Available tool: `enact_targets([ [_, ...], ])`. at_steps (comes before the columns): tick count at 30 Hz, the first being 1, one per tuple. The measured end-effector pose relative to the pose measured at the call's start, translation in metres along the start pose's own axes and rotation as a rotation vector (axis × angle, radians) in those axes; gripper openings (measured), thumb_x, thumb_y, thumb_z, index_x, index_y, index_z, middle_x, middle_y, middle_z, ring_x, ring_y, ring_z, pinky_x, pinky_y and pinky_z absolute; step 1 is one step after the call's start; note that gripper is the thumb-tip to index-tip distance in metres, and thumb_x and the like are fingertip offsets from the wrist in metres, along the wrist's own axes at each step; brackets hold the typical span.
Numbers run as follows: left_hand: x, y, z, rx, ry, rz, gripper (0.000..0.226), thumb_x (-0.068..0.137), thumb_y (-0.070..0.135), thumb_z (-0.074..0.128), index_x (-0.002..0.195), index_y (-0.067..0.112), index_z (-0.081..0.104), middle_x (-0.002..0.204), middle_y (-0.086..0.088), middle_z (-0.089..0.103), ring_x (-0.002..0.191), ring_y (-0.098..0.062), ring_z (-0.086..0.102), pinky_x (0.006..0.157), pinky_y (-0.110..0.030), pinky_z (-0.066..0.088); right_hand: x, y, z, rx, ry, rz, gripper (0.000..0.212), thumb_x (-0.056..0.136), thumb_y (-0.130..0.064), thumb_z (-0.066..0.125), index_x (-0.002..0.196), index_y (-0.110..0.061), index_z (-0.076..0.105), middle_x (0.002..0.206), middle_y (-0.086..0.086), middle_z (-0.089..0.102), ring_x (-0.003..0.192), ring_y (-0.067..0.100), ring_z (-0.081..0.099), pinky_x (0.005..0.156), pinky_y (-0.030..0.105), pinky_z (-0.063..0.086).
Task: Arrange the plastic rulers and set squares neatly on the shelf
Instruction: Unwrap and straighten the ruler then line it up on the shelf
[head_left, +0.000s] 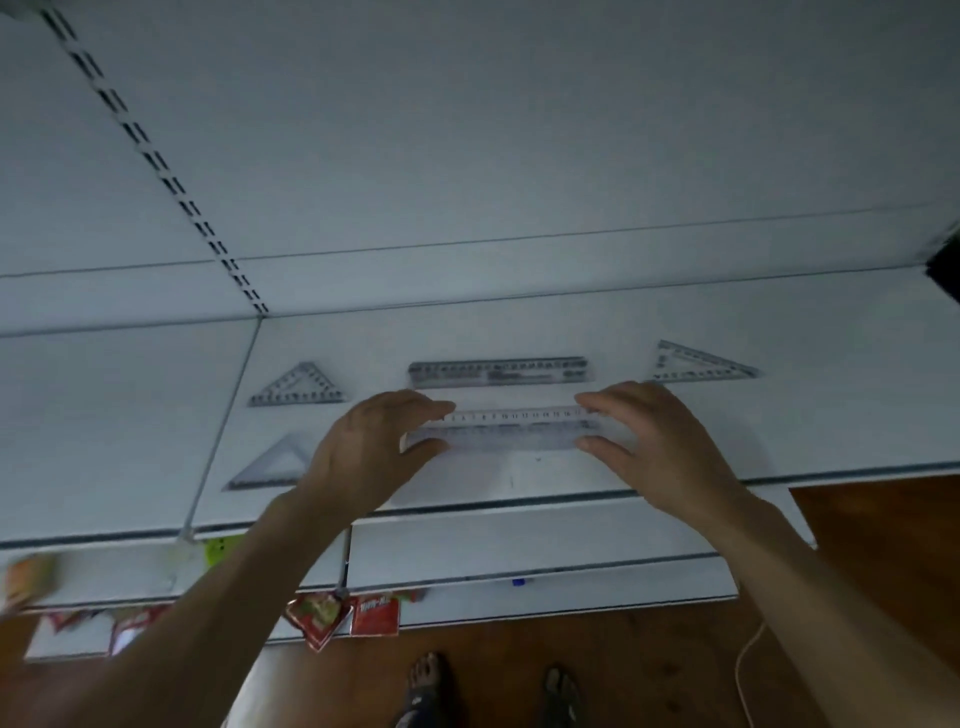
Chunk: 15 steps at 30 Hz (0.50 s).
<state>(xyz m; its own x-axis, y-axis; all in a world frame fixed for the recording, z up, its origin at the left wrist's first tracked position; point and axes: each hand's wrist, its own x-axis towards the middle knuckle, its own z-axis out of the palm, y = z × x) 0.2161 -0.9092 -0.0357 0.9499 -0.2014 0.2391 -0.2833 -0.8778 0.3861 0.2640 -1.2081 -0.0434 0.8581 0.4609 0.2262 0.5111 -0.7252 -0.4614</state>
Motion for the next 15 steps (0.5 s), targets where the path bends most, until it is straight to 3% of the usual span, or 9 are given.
enact_targets([
  [2, 0.0, -0.005, 0.001, 0.019, -0.003, 0.019, 0.034, 0.076, 0.034, 0.068, 0.106, 0.019, 0.074, 0.1, 0.0, 0.073, 0.088, -0.016, 0.067, 0.082, -0.015, 0.042, 0.006, 0.001, 0.001, -0.06, -0.024, -0.046, 0.041, 0.08, -0.04, 0.066, 0.113, -0.016, 0.069, 0.103, 0.0, 0.067, 0.092, 0.024, 0.059, 0.08, 0.031, 0.045],
  [7, 0.007, -0.019, 0.009, -0.018, -0.107, 0.016, 0.036, 0.078, 0.038, 0.067, 0.108, 0.018, 0.072, 0.108, -0.003, 0.069, 0.093, -0.024, 0.065, 0.083, -0.04, 0.055, 0.013, 0.006, 0.005, -0.083, -0.108, -0.037, 0.044, 0.076, -0.044, 0.063, 0.108, -0.015, 0.071, 0.102, 0.001, 0.067, 0.092, 0.025, 0.059, 0.08, 0.034, 0.046],
  [11, 0.008, -0.026, 0.016, -0.013, -0.146, 0.038, 0.037, 0.078, 0.041, 0.066, 0.108, 0.02, 0.073, 0.107, -0.001, 0.068, 0.09, -0.022, 0.064, 0.082, -0.038, 0.054, 0.015, 0.011, 0.009, -0.071, -0.151, -0.031, 0.044, 0.078, -0.045, 0.065, 0.111, -0.017, 0.07, 0.103, -0.002, 0.065, 0.094, 0.022, 0.056, 0.081, 0.029, 0.039],
  [15, 0.008, -0.028, 0.019, -0.026, -0.134, 0.022, 0.039, 0.078, 0.041, 0.065, 0.109, 0.019, 0.072, 0.105, -0.001, 0.067, 0.09, -0.022, 0.063, 0.083, -0.034, 0.052, 0.018, 0.013, 0.012, -0.044, -0.164, -0.026, 0.039, 0.08, -0.034, 0.074, 0.115, -0.017, 0.068, 0.107, -0.001, 0.063, 0.098, 0.021, 0.055, 0.083, 0.028, 0.036],
])
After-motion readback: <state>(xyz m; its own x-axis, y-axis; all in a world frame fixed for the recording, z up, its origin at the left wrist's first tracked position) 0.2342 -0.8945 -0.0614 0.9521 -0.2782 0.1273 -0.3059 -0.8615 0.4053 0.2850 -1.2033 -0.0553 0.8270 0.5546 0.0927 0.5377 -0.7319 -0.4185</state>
